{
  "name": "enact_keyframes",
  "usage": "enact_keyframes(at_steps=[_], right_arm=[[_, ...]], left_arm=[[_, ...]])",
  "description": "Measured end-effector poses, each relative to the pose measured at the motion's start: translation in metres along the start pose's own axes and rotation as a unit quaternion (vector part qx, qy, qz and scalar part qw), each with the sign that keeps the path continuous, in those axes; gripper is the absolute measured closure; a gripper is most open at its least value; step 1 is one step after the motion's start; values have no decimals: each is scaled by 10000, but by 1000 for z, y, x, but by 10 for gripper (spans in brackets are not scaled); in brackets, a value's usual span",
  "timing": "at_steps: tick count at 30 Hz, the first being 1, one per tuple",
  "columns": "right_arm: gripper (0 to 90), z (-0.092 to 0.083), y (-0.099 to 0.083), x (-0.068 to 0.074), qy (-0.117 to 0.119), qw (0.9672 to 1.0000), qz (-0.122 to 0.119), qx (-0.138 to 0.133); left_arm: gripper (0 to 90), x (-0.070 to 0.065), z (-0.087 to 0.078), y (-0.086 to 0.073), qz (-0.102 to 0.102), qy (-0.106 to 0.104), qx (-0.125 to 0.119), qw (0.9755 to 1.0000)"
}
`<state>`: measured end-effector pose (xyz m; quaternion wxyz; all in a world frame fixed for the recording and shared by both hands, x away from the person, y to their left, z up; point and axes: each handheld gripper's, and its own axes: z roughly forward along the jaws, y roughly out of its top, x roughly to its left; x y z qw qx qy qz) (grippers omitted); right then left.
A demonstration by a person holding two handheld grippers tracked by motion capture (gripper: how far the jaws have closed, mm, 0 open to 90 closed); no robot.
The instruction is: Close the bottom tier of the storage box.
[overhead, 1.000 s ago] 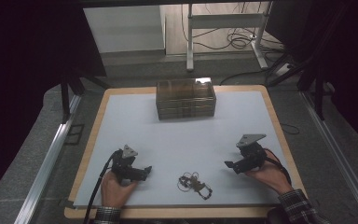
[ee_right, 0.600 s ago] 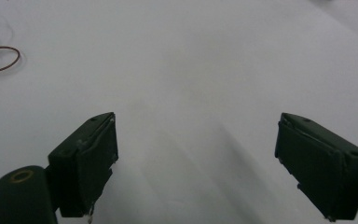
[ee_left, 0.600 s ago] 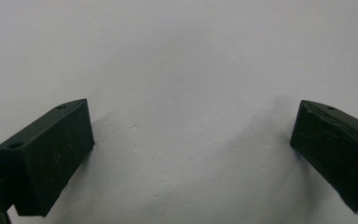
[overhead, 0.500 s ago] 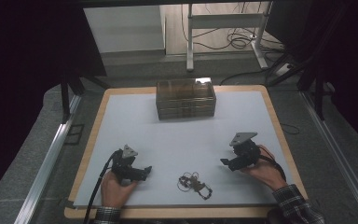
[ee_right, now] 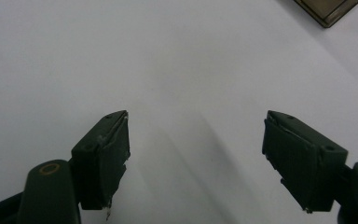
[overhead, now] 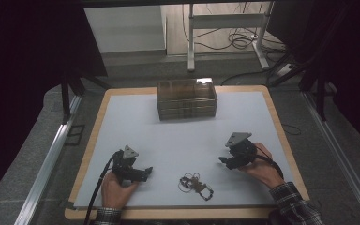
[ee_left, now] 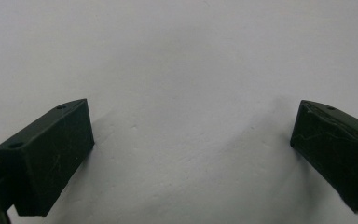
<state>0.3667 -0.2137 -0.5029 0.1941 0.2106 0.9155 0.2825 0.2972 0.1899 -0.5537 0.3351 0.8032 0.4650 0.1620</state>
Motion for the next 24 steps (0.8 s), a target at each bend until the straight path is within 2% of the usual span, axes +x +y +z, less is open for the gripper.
enact_keyframes(at_steps=[2,3,21,24], right_arm=[[245,2,2,1,-35,10000,-80,10],[253,3,4,2,-96,9998,-192,26],[279,15,20,8,-373,9978,-547,-29],[287,17,24,9,-472,9965,-688,-40]], left_arm=[[0,0,0,0,1,0,1,10000],[0,0,0,0,-1,0,-1,10000],[0,0,0,0,0,0,2,10000],[0,0,0,0,-1,0,2,10000]])
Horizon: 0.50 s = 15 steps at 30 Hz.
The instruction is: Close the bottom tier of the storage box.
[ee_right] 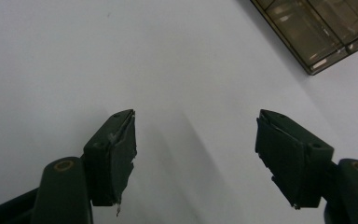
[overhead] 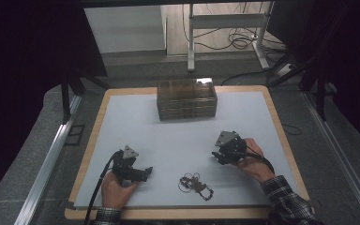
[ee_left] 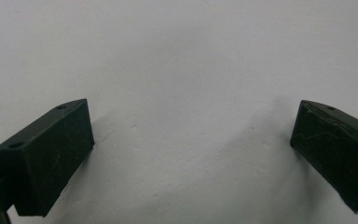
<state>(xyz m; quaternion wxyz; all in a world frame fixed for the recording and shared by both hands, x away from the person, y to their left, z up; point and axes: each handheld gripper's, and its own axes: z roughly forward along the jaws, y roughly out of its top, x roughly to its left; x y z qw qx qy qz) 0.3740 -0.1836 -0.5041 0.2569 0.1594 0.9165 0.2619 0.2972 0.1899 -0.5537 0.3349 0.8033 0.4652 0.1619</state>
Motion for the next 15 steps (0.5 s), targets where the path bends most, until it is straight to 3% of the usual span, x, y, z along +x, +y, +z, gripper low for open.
enact_keyframes(at_steps=[12,15], right_arm=[[324,9,11,7,-257,9985,-470,82],[342,13,15,10,-395,9964,-748,89]], left_arm=[[0,0,0,0,2,0,0,10000],[0,0,0,0,1,1,-1,10000]])
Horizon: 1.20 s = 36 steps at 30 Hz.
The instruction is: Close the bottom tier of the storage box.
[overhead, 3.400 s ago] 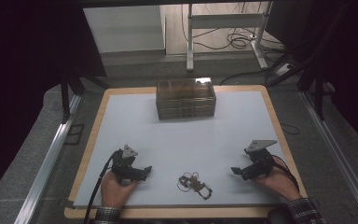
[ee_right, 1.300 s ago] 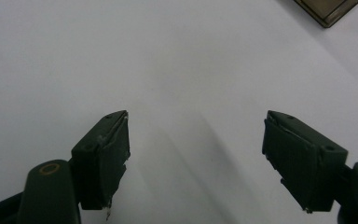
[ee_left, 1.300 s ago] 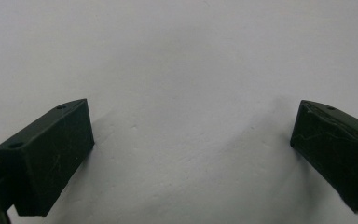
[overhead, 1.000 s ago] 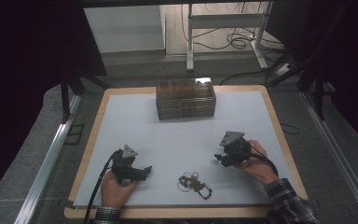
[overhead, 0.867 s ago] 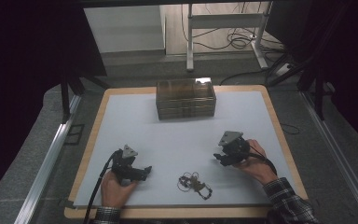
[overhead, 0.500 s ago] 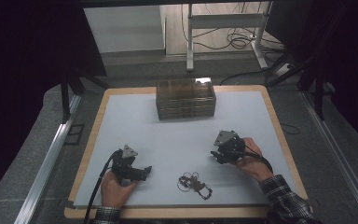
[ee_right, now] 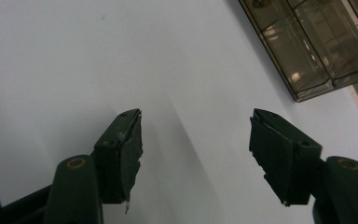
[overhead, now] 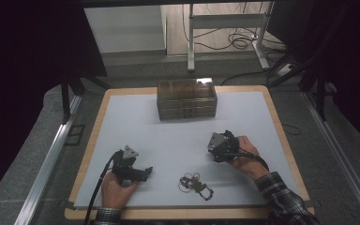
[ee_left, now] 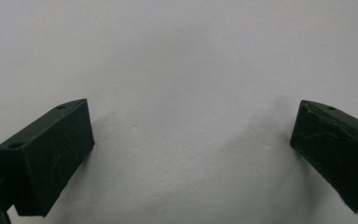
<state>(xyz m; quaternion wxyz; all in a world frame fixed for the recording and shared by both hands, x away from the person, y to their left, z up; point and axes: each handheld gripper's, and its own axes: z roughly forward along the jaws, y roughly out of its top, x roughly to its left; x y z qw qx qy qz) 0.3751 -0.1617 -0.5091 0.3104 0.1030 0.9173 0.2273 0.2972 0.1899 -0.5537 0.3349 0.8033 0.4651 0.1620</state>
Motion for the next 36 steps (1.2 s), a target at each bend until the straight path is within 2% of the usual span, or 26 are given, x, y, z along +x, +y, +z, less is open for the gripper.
enact_keyframes(at_steps=[6,16,19,21,36], right_arm=[[359,4,5,3,-220,9994,-281,11],[416,10,16,8,-374,9980,-519,10],[428,13,18,8,-461,9966,-676,56],[428,14,18,8,-475,9967,-660,49],[452,29,31,8,-753,9920,-1008,81]], left_arm=[[0,0,0,0,-2,0,-1,10000],[0,0,0,0,-2,0,-1,10000],[0,0,0,0,0,0,-1,10000],[0,0,0,0,0,1,0,10000],[0,0,0,0,8,2,5,10000]])
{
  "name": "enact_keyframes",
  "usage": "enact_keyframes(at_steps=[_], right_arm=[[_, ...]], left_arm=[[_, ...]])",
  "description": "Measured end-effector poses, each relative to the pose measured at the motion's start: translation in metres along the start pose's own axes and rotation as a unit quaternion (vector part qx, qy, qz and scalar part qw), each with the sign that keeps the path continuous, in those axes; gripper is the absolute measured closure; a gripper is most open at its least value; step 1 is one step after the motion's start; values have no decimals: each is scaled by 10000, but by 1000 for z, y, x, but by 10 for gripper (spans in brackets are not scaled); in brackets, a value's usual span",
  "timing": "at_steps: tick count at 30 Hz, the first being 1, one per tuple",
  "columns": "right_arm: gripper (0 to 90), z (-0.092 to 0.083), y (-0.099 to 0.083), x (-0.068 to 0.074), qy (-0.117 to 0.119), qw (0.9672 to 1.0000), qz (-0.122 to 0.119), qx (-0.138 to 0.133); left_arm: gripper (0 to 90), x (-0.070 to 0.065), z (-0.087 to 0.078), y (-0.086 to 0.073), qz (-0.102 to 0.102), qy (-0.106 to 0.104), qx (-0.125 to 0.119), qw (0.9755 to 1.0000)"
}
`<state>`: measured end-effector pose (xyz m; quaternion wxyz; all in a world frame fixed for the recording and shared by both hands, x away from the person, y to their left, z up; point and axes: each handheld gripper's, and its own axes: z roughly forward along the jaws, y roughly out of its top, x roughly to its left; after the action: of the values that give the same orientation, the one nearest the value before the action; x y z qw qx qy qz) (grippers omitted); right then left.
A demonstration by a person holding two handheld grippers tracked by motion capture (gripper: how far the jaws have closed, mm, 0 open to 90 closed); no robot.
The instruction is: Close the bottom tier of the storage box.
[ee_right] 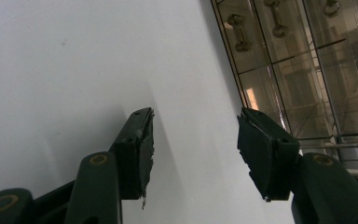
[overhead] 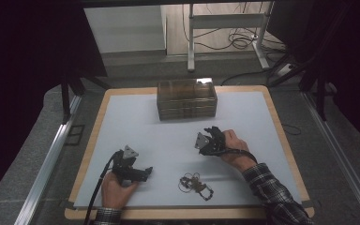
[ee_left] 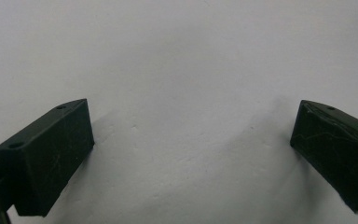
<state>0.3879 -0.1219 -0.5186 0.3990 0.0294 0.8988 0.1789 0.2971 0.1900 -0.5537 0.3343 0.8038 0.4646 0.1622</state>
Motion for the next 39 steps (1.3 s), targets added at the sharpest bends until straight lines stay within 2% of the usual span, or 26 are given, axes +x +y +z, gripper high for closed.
enact_keyframes(at_steps=[11,17,24,39], right_arm=[[455,8,8,0,-238,9993,-274,34],[462,13,11,-2,-349,9988,-331,40],[484,20,15,-2,-527,9971,-531,116],[497,32,26,-2,-701,9930,-915,238]], left_arm=[[0,0,0,0,6,-1,6,10000],[0,0,0,0,19,-2,17,10000],[0,0,0,0,16,-2,15,10000],[0,0,0,0,14,-2,14,10000]])
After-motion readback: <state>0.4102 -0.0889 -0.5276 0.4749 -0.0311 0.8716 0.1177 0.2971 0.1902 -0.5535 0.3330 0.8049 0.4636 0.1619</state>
